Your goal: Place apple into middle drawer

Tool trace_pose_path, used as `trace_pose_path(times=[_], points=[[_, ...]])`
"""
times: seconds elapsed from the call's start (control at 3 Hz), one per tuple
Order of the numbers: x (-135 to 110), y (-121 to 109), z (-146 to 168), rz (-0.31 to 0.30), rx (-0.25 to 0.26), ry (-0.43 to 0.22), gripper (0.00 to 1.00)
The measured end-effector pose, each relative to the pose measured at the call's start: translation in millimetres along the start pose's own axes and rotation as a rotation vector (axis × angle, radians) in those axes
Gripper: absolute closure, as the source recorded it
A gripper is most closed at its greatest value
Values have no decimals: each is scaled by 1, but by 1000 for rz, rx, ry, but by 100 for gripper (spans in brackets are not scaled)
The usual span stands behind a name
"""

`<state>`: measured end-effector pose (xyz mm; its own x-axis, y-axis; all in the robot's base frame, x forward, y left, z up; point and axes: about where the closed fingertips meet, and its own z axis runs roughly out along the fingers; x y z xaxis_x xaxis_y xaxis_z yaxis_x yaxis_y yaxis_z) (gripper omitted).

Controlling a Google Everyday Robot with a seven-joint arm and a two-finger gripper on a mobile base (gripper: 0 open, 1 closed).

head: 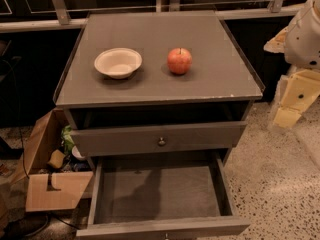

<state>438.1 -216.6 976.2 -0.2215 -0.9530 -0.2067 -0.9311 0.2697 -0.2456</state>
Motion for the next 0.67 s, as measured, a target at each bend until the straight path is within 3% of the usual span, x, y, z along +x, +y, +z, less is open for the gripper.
trace_pose_path(times=[0.33,0.67], points=[[0,0,0,0,0,0,0],[-16,-22,5,-37,-5,-8,0]])
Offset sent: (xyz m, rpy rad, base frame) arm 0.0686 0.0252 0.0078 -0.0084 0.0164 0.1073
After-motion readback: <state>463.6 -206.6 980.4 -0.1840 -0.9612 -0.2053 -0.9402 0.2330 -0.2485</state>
